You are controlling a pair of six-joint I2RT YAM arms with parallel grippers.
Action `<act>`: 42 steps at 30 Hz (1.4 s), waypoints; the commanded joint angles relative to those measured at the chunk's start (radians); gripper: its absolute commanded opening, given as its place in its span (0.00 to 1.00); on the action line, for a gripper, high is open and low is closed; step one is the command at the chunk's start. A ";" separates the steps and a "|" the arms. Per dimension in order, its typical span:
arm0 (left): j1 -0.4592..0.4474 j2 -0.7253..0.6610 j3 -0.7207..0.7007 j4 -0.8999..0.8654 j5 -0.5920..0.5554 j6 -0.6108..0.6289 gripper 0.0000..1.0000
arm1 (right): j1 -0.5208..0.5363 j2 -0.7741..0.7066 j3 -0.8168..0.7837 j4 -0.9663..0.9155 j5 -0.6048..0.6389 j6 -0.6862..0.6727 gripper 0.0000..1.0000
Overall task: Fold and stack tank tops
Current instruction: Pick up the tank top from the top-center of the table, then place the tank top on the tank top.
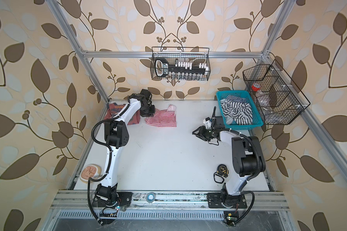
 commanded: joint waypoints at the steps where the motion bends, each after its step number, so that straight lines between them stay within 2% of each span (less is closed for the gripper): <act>1: 0.025 -0.005 0.078 -0.026 -0.070 0.089 0.00 | -0.006 -0.014 -0.014 0.002 0.004 -0.008 0.42; 10: 0.053 -0.027 0.172 0.034 -0.130 0.258 0.00 | -0.006 0.000 -0.018 0.004 0.009 -0.006 0.42; 24: 0.182 -0.155 0.155 0.120 -0.118 0.351 0.00 | 0.017 0.040 0.012 -0.001 0.016 0.001 0.42; 28: 0.214 -0.192 0.149 0.125 -0.083 0.365 0.00 | 0.028 0.053 0.020 -0.002 0.015 0.002 0.42; 33: 0.231 -0.239 0.097 0.120 -0.045 0.377 0.00 | 0.041 0.067 0.033 -0.001 0.014 0.004 0.42; 42: 0.293 -0.320 -0.111 0.105 0.000 0.353 0.00 | 0.053 0.087 0.041 0.002 0.005 0.005 0.42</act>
